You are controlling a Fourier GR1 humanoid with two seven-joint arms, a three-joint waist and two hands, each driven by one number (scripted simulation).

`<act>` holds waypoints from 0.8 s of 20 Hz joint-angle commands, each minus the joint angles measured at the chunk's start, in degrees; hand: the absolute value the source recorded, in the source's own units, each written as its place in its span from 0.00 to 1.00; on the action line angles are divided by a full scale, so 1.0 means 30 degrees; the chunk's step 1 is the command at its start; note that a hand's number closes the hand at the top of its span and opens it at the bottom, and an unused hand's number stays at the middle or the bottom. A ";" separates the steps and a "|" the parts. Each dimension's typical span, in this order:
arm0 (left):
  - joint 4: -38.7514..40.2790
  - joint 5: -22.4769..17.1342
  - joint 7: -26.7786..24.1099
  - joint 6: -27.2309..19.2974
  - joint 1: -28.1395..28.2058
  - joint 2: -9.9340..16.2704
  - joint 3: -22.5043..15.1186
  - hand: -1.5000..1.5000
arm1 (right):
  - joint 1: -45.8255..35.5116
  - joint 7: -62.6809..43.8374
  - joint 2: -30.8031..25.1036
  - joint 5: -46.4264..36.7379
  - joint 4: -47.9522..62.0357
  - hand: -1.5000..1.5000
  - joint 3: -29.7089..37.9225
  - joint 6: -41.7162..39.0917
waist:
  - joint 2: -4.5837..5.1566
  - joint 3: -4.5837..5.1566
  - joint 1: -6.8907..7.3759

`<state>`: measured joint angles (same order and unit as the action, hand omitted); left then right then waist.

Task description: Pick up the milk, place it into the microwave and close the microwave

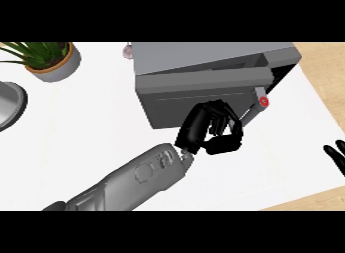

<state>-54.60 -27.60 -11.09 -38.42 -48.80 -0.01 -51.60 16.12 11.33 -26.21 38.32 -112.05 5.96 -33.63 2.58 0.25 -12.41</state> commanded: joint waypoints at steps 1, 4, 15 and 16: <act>0.1343 -0.1272 -0.0911 0.0012 -0.1148 0.0004 0.0865 1.00 | -0.0034 -0.0658 -0.0256 0.0674 -0.0466 0.00 0.0076 0.0417 | 0.0140 0.0007 -0.0174; 0.1912 -0.2202 -0.1272 0.0118 -0.1800 0.0003 0.1203 1.00 | -0.0225 -0.0944 -0.0421 0.0761 -0.0676 0.00 0.0016 0.0524 | 0.0216 -0.0009 -0.0337; 0.3191 -0.4853 -0.2769 0.0929 -0.2538 0.0003 0.2168 1.00 | -0.0681 -0.1595 -0.1294 0.1944 -0.0646 0.00 0.1042 0.0867 | 0.0382 -0.0043 -0.0419; 0.3467 -0.5039 -0.2866 0.1252 -0.2246 0.0003 0.2193 1.00 | -0.0794 -0.1568 -0.1053 0.1964 -0.1150 0.00 0.0784 0.1055 | 0.0530 -0.0010 -0.0569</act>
<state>-49.97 -40.27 -18.46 -36.13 -52.26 -0.04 -49.24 14.30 6.98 -29.18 43.22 -114.81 7.93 -30.98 3.23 0.13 -13.65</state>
